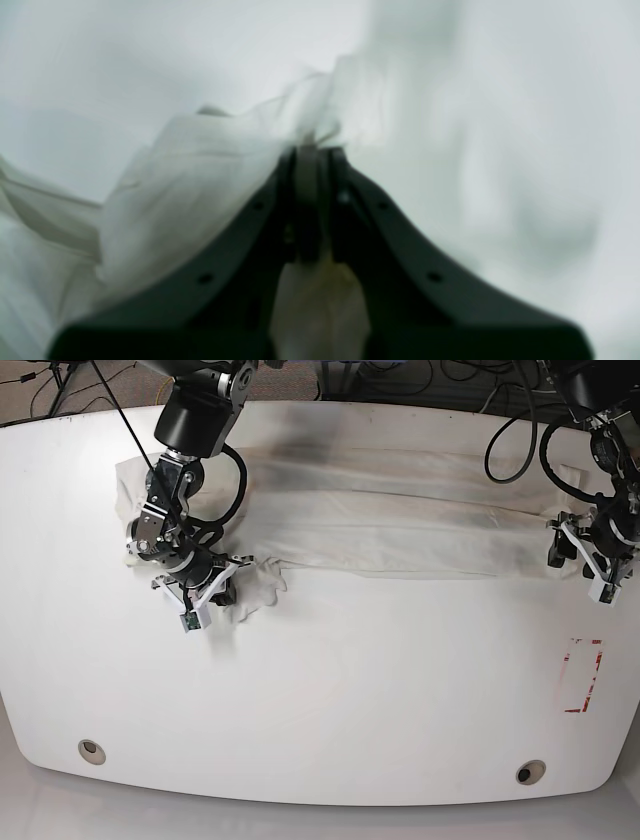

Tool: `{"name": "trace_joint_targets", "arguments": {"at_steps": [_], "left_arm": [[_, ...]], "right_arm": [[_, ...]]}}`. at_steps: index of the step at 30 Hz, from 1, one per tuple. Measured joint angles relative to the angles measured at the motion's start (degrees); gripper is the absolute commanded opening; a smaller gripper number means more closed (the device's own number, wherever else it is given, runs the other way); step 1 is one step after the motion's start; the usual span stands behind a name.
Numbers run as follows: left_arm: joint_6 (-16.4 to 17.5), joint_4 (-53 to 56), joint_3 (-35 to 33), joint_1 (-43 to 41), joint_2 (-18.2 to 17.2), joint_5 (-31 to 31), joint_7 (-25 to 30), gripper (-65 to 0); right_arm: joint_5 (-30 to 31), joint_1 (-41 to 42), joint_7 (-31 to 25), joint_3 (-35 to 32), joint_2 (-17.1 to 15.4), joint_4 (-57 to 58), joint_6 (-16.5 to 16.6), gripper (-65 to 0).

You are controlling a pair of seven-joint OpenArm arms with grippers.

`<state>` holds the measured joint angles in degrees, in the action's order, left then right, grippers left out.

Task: Layout the t-shirt on the table in an organized manner, then fold the t-shirt properly
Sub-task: 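Lower the folded edge onto the shirt and open both grippers, then pinch the folded sleeve with the right gripper and drag it along the fold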

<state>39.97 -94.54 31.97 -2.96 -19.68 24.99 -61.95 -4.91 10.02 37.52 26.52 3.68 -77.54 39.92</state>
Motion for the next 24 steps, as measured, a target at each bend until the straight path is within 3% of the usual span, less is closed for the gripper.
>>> {"name": "trace_joint_targets", "arguments": {"at_steps": [6,11,19,24], "left_arm": [[0.0,0.0,-0.2,0.0,0.0,0.0,0.0,-26.5],[0.0,0.0,-0.3,0.1,0.0,-0.1,0.0,-26.5],[0.0,0.1,-0.2,0.1,0.3,-4.8,0.0,-26.5],[0.0,0.2,-0.2,0.1,0.7,-5.7,0.0,-26.5]], "right_arm": [[0.3,-0.3,0.7,0.0,0.0,-1.4,0.0,-65.0],[0.3,-1.3,5.2,0.1,0.5,-7.9,0.0,-65.0],[1.4,-2.0,16.2,-0.1,2.7,-20.1,0.3,-65.0],[7.3,-4.7,28.7,0.1,2.4,-28.8,0.1,-65.0]]}}
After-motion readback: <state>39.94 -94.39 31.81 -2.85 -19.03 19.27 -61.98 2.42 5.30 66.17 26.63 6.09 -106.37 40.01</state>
